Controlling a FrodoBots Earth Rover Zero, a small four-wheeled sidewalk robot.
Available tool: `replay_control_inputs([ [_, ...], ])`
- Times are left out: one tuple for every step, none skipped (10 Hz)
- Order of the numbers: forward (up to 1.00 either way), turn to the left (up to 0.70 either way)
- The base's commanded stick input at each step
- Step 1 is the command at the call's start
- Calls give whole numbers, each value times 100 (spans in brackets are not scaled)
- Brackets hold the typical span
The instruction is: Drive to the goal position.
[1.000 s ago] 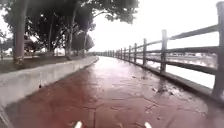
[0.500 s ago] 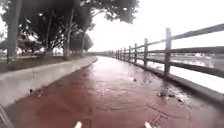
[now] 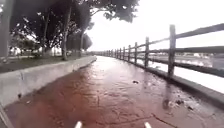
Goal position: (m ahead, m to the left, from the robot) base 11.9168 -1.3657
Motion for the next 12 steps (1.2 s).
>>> replay_control_inputs([
  [50, 0],
  [50, 0],
  [50, 0],
  [50, 0],
  [50, 0],
  [50, 0],
  [50, 0],
  [50, 0],
  [50, 0],
  [50, 0],
  [50, 0],
  [50, 0],
])
